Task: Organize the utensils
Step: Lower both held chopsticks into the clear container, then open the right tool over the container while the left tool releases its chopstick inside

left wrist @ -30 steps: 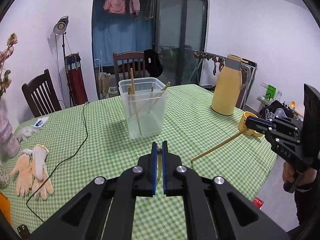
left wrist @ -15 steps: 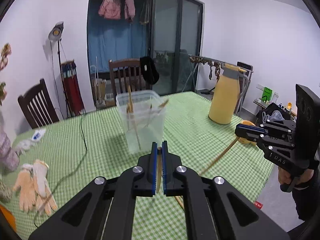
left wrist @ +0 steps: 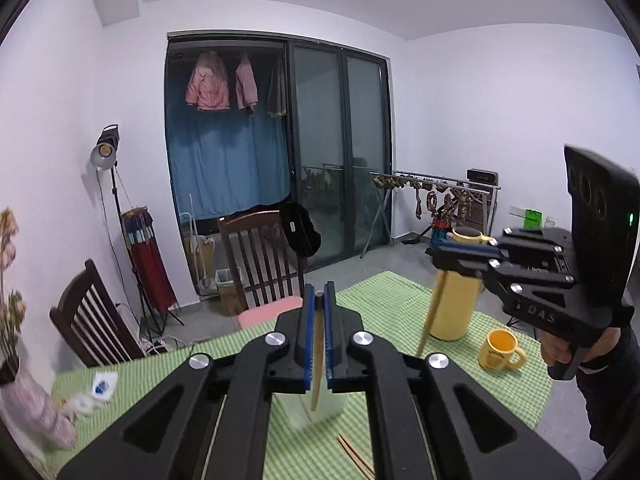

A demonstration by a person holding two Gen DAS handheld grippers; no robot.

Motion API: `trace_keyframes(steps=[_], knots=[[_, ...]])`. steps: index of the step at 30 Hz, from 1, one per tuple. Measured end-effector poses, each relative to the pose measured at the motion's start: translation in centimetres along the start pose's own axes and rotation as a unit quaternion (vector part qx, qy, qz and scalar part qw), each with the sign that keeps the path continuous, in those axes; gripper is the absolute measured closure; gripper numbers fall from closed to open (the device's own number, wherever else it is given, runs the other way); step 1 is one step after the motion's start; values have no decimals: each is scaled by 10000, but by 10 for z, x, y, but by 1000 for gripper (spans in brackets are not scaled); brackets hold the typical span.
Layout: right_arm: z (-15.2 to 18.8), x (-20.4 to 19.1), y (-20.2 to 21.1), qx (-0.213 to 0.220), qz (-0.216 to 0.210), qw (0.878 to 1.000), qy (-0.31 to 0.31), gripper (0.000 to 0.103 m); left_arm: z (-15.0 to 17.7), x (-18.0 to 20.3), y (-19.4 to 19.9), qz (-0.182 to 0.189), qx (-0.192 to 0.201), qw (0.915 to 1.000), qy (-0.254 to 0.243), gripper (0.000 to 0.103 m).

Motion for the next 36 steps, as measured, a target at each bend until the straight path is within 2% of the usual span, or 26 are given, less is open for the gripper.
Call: trace_keyframes(steps=[3, 8, 14, 19, 23, 28, 36], knots=[[-20, 12, -29, 148, 109, 9998, 49, 99, -17, -10, -25, -69, 44, 10000, -26, 102], [-21, 36, -88, 145, 242, 9994, -180, 99, -23, -30, -81, -15, -40, 9999, 158, 102], [28, 66, -169, -398, 286, 9967, -647, 99, 14, -60, -156, 43, -518, 9977, 443, 102], [72, 75, -211, -828, 302, 9938, -674, 99, 55, -86, -211, -58, -914, 9938, 636, 102], [104, 79, -229, -1249, 265, 9895, -674, 99, 89, -99, -243, -5, -1328, 9876, 839, 102], [139, 78, -234, -1749, 114, 9823, -666, 99, 131, -107, -264, 7, -1855, 9796, 768, 101], [147, 71, -227, -2266, -155, 9704, -827, 99, 162, -102, -263, 73, -2424, 9662, 870, 101]])
Point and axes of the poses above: each gripper's, at about its wrist camera, not at the fingertips, and y roughly against the way its jaws point, x to its right, z to its underside, the point moved 3 cm from there along -y, roughly the way its jaws point, and after that the axes turned 13 degrees about x, right-handed, at the moved point
